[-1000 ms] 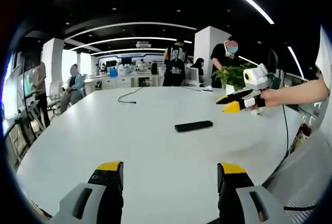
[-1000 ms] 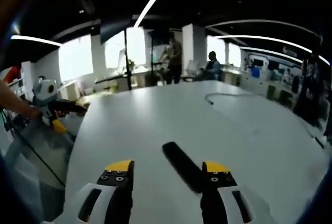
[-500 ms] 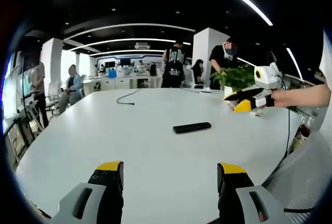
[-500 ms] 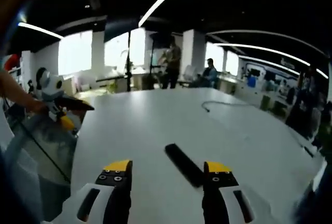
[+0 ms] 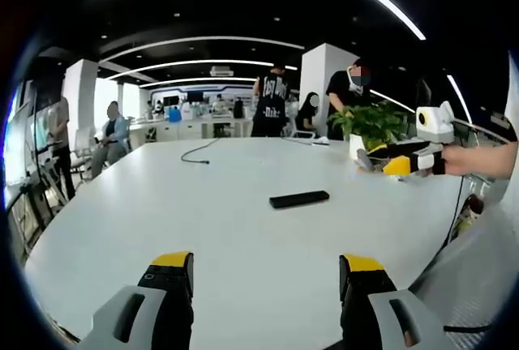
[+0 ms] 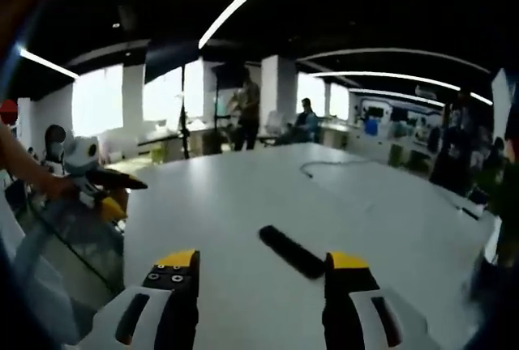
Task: Press the specified remote control buttons in sequence, fully releasing each button before pressing the next.
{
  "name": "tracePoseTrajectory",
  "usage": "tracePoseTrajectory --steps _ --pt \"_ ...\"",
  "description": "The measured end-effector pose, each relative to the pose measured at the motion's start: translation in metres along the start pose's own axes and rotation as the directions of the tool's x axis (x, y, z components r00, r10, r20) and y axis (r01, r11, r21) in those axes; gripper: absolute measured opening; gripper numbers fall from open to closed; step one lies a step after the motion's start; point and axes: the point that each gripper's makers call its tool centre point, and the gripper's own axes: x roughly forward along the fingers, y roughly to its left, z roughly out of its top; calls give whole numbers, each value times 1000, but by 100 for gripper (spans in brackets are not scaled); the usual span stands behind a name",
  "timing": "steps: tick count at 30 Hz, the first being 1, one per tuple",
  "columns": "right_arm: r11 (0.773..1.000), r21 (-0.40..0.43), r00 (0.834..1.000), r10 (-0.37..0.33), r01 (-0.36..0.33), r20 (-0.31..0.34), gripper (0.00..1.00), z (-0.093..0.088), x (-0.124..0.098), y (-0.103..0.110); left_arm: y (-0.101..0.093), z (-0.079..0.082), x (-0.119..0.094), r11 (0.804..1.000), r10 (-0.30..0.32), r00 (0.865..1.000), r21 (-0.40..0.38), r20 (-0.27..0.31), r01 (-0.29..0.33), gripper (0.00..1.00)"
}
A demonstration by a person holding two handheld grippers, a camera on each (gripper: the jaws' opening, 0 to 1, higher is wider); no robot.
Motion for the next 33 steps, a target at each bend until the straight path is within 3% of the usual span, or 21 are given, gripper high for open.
tracePoseTrajectory --steps 10,18,33 --pt "1000 -13 1000 -27 27 -8 61 -9 -8 -2 -1 1 1 1000 -16 1000 -5 5 16 74" --pt "990 3 990 -140 140 6 61 -8 -21 -11 -3 2 1 1000 -22 1000 -15 10 23 75" --pt "967 9 967 -254 254 25 62 5 -45 9 1 10 -3 999 18 999 27 51 -19 82"
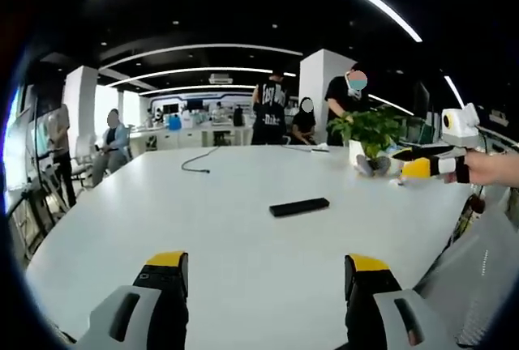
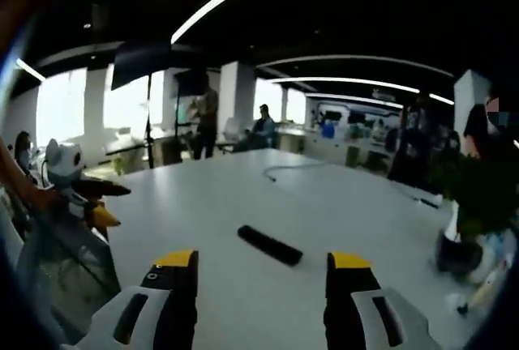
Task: Press the specified remote control buttons in sequence, fully releasing each button before pressing the next.
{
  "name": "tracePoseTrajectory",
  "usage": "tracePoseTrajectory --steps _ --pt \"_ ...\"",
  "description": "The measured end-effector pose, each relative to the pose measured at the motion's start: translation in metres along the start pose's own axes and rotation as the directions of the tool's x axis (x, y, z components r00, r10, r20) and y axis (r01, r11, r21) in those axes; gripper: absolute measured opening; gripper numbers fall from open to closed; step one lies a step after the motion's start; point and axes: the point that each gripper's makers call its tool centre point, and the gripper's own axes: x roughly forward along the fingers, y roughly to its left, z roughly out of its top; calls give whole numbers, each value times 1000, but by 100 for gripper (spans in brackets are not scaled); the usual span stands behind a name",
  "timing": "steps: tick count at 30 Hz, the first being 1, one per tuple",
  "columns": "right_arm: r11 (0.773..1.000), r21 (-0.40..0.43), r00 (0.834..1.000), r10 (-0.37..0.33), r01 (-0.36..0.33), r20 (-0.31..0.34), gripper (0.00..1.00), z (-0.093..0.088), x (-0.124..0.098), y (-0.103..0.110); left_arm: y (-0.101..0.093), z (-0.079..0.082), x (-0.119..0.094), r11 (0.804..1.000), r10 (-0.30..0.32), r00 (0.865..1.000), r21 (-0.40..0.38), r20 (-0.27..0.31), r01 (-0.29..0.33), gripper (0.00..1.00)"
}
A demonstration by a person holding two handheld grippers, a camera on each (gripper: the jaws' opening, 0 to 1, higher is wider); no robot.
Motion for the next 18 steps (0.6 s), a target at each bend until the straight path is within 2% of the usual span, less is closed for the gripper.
tracePoseTrajectory --steps 6,11,18 --pt "1000 14 1000 -24 24 13 63 0 -7 5 -1 1 0 1000 -3 1000 13 5 3 85" --pt "998 39 999 -49 48 20 66 -5 -9 0 0 4 0 1000 5 1000 18 26 -5 89" --pt "991 63 989 -124 120 78 71 -3 -14 -8 0 8 -1 999 11 999 32 47 -12 92"
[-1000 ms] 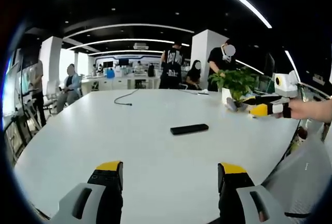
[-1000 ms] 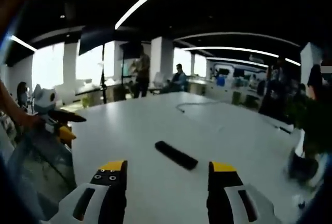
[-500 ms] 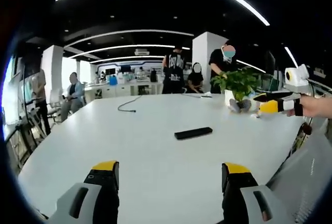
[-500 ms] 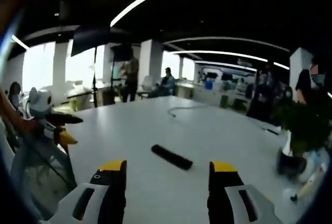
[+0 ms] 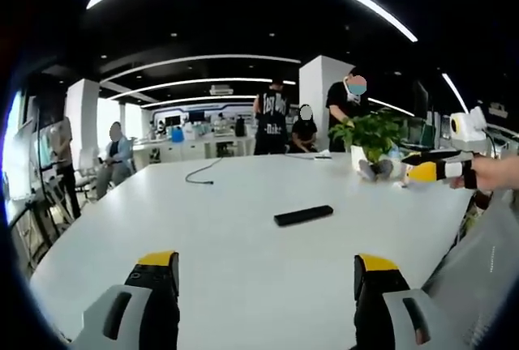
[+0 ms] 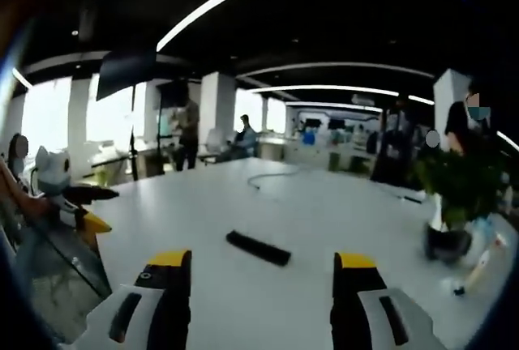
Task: Press the specified remote control buttons in sequence, fully releasing each button before pressing the next.
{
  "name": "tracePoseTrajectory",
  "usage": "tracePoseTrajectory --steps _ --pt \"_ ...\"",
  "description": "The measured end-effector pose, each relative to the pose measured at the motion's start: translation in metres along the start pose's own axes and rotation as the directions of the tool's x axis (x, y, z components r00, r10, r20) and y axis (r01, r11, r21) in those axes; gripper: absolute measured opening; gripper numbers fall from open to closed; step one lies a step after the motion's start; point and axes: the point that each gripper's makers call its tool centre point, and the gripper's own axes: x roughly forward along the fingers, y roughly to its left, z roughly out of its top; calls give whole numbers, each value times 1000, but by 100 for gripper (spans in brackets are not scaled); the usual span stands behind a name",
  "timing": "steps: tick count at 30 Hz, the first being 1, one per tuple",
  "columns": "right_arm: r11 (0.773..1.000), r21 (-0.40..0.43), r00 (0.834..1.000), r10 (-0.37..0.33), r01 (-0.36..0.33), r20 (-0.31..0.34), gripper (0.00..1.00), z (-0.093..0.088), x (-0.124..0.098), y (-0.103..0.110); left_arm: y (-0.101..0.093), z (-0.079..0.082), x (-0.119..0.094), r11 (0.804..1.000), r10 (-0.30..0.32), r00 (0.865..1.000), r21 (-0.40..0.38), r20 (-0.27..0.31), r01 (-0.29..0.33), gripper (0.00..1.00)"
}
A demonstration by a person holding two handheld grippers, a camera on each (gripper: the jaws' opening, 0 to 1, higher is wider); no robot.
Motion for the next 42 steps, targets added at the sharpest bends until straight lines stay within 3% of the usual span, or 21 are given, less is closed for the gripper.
tracePoseTrajectory --steps 2,6,12,22,31,36,42 --pt "1000 1 1000 -5 5 7 74 -1 -1 1 0 3 -1 1000 5 1000 19 14 -5 92" --pt "1000 18 1000 -6 6 -2 76 -7 -5 5 -5 12 -4 992 7 998 129 55 -14 92" --pt "998 40 999 -37 38 -12 78 -16 -15 6 -3 12 -3 994 8 998 110 56 -14 94" --pt "997 5 997 -70 71 -14 81 -13 -24 4 -3 13 -4 995 2 998 104 62 -8 93" --pt "995 26 995 -94 94 -14 81 -15 -36 -2 -4 13 -3 995 -6 998 97 60 0 92" --pt "993 37 994 -110 110 -20 80 -17 -34 -5 -6 13 -3 995 -10 998 97 60 4 92" --pt "995 -6 994 -103 102 -23 79 -17 -32 -1 -8 12 -2 995 -19 998 97 54 13 91"
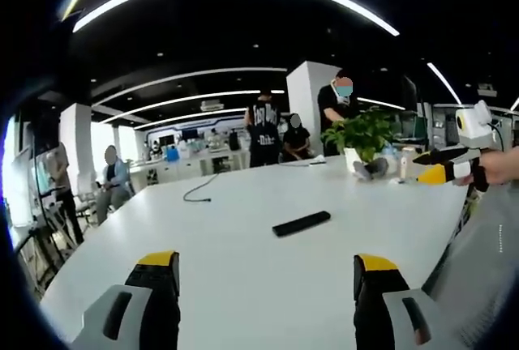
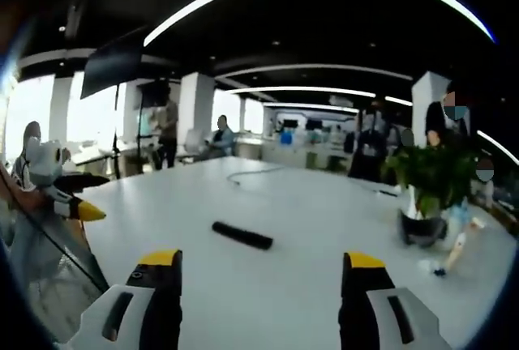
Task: Press the specified remote control buttons in sequence, fully releasing each button before pressing the next.
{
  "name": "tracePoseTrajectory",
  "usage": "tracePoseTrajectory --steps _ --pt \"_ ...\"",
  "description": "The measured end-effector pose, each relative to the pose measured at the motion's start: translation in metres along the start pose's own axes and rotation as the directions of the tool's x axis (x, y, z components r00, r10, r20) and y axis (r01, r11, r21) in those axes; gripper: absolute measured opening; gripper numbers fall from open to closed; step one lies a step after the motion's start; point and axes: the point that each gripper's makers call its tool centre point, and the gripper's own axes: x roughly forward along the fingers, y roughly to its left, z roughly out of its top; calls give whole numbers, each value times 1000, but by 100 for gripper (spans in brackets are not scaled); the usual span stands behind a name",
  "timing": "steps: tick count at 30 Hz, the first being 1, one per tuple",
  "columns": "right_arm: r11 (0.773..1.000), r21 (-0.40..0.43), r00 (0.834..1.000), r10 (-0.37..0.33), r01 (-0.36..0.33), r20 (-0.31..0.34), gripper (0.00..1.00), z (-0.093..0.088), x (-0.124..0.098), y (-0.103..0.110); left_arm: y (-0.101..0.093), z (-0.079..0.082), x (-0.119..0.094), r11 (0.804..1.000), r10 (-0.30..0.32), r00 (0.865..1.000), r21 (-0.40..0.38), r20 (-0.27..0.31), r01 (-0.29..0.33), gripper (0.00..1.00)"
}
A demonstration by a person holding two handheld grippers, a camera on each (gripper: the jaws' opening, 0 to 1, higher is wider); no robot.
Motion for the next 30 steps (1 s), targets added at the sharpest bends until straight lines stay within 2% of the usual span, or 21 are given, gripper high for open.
tracePoseTrajectory --steps 3,18,30 --pt "1000 -10 1000 -1 2 22 78 4 -1 1 -1 -1 0 1000 -4 1000 1 -3 4 91" --pt "999 32 999 -37 36 23 76 4 -1 -11 -1 -2 1 1000 -12 1000 -14 -12 12 91" --pt "998 30 998 -49 48 29 75 5 -2 -14 -2 -3 1 1000 -14 1000 -19 -14 14 90"
